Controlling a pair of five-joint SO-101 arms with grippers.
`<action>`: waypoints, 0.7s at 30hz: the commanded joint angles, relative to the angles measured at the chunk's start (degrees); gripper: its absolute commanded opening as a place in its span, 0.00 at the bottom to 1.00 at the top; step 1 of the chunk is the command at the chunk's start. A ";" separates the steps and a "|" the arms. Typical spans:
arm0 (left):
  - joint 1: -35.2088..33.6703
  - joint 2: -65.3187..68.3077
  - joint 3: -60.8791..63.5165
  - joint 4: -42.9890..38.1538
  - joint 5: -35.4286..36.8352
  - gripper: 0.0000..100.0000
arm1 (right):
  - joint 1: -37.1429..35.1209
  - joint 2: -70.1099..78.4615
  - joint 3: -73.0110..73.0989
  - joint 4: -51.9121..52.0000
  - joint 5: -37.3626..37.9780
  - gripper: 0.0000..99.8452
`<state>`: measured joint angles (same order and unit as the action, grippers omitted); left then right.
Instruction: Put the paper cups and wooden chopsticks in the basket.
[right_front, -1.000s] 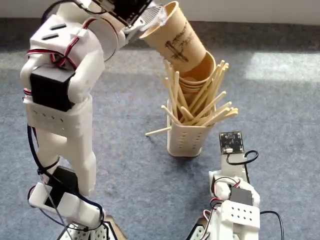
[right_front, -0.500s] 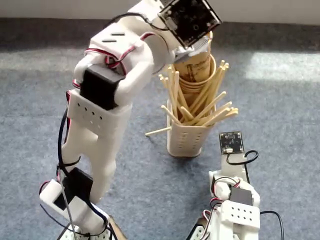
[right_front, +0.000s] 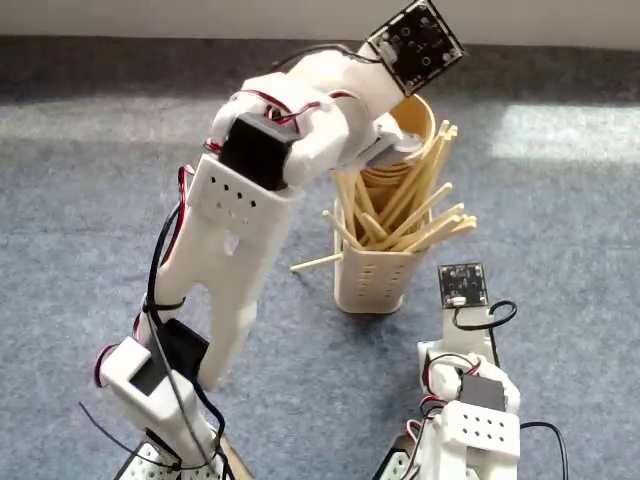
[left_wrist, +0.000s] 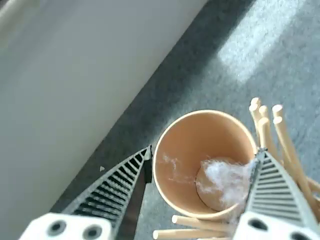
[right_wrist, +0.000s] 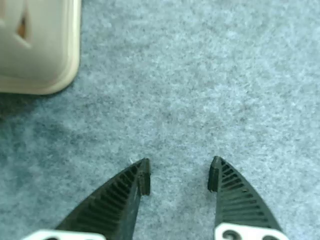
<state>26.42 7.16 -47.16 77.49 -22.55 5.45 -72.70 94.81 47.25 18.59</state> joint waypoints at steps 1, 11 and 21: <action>-1.36 -3.03 -9.36 -3.34 2.90 0.32 | -0.92 -0.13 0.75 -0.75 0.70 0.20; -17.98 -5.76 -21.67 2.02 1.32 0.32 | -0.92 -0.13 0.75 -0.75 0.70 0.20; -42.33 -13.32 -36.53 3.25 1.23 0.32 | -0.92 -0.13 0.75 -0.75 0.70 0.20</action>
<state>-5.41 -2.42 -78.64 79.43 -20.88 5.45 -72.70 94.81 47.25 18.59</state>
